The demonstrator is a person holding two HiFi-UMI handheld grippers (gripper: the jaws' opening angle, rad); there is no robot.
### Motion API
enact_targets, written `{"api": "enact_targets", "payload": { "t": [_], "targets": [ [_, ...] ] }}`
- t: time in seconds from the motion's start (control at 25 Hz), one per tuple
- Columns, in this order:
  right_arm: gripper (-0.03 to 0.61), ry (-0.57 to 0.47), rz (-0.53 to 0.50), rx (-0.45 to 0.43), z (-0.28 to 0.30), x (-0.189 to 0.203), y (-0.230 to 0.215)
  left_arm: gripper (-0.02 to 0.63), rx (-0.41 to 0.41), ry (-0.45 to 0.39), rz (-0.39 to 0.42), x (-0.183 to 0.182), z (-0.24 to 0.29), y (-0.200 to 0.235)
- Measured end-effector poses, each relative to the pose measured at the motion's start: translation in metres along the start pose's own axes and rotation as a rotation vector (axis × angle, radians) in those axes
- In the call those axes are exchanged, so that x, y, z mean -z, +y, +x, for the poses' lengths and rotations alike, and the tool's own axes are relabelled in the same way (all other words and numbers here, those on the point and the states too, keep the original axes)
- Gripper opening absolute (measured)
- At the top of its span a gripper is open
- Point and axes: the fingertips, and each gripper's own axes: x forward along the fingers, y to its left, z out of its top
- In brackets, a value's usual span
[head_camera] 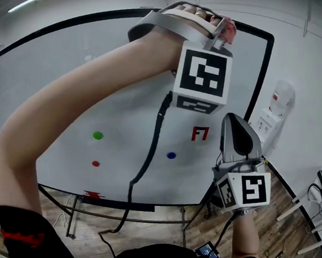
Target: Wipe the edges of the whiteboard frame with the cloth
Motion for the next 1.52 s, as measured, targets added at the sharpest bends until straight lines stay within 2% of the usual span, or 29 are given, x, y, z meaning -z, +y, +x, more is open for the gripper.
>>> {"api": "enact_targets", "payload": {
  "t": [0.72,1.0,1.24,1.52],
  "targets": [
    [0.002,0.015,0.004,-0.034,0.010,0.008,0.034,0.048,-0.005,0.025,0.021,0.039,-0.019,-0.009],
    [0.002,0.022,-0.008,-0.056,0.027,0.004,0.092,0.048,-0.027,0.021,0.018,0.086,-0.050,-0.013],
    [0.002,0.027,-0.004,-0.068,0.021,0.008,0.075,0.048,-0.020,0.031,0.018,0.074,-0.044,-0.013],
    [0.002,0.030,-0.002,-0.084,0.028,0.008,0.089,0.048,-0.019,0.049,0.022,0.092,-0.050,-0.015]
  ]
}}
